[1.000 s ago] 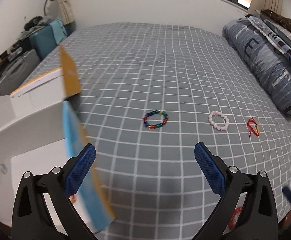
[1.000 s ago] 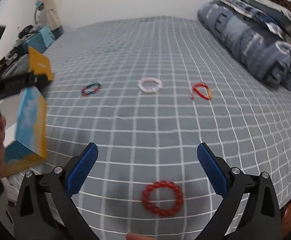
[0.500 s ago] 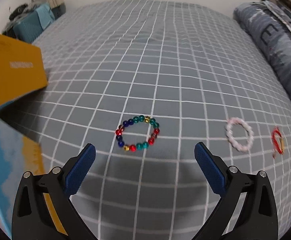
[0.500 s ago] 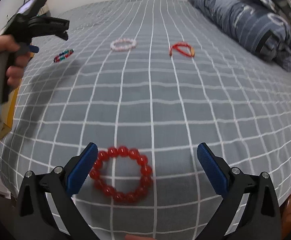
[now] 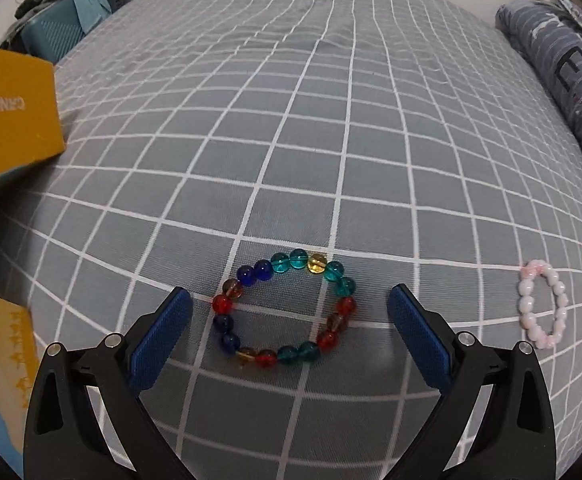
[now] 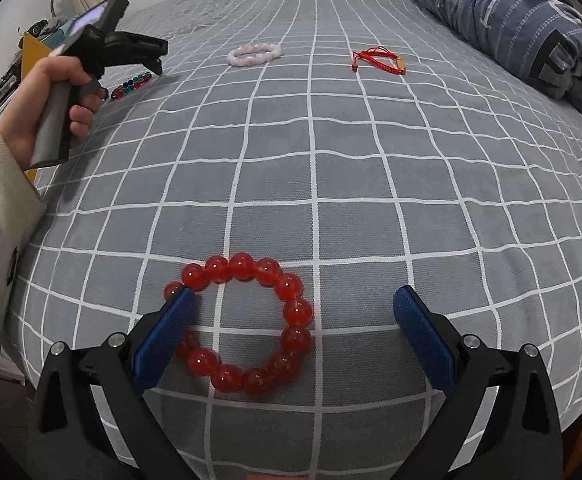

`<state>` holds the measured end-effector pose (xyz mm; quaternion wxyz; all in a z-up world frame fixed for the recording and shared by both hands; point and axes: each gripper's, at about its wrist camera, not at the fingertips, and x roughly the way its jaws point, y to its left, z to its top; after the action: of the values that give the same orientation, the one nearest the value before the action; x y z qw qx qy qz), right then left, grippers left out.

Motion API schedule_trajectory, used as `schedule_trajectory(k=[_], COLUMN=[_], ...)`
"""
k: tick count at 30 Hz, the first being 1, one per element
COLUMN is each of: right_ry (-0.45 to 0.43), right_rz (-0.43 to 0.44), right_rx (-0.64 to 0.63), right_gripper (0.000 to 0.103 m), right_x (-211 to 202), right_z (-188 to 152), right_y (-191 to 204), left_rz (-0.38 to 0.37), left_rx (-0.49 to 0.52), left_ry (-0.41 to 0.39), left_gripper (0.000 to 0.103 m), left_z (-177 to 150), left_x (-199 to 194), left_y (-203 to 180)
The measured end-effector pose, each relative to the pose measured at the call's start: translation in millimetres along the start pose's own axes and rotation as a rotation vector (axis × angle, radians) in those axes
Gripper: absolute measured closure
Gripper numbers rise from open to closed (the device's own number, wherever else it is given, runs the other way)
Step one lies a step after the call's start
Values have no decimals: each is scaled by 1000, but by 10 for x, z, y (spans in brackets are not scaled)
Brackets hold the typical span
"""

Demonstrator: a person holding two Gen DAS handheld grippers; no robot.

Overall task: Organize jewelry
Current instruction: 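Grasp the multicolour glass bead bracelet with the left tool while the right tool grasps the red bead bracelet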

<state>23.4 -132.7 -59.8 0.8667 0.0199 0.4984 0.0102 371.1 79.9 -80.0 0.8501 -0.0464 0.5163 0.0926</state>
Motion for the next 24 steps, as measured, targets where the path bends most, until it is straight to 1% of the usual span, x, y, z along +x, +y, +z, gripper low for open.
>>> schedule_trajectory(k=[2, 3, 4, 5, 7, 8, 9, 10, 11, 12, 14, 15, 16, 17, 18, 20, 24], right_ry=[-2, -2, 0, 2, 2, 2, 2, 2, 2, 1, 2, 0, 0, 0, 0, 0, -2], right_rz=[-5, -10, -20, -25, -27, -28, -31, -34, -38, -42, -53, -62, -65, -65, -70, -79, -87], right_rx=[-7, -13, -20, -22, -28, -31, -33, -32, -32, -33, -32, -28, -26, -25, -26, -28, -19], right_gripper=[8, 9, 11, 13, 15, 17, 18, 22, 27, 30, 43, 47, 53, 60, 65, 87, 88], right_x=[-2, 1, 2, 4, 5, 0, -3, -6, -15, -24, -32, -39, -41, -42, -46, -51, -77], right_z=[-11, -16, -24, -24, -30, -28, -29, -26, -28, -24, -25, -22, -18, -14, -12, -12, 2], right_y=[0, 5, 14, 15, 17, 10, 10, 4, 3, 0, -13, -24, -29, -31, -30, -18, -14], left_rz=[0, 1, 5, 7, 2, 3, 0, -1, -3, -2, -4, -3, 5, 15, 19, 25, 24], left_rx=[3, 4, 6, 4, -2, -2, -1, 1, 5, 8, 18, 24, 37, 50, 56, 66, 66], left_ry=[-6, -8, -9, -10, -10, -10, -9, -7, -7, -6, -6, -6, -7, -6, -8, -10, -13], left_gripper=[7, 10, 15, 18, 32, 35, 41, 47, 50, 55, 64, 71, 84, 84, 84, 84, 84], left_z=[-6, -3, -5, -4, -4, -3, -10, -19, -22, -32, -49, -48, -57, -62, -75, -92, -109], left_x=[33, 42, 48, 45, 31, 18, 3, -9, -16, -26, -44, -45, -60, -72, -91, -117, -148], left_y=[13, 12, 11, 7, 13, 12, -4, -19, -18, -19, -27, -21, -34, -45, -50, -56, -51])
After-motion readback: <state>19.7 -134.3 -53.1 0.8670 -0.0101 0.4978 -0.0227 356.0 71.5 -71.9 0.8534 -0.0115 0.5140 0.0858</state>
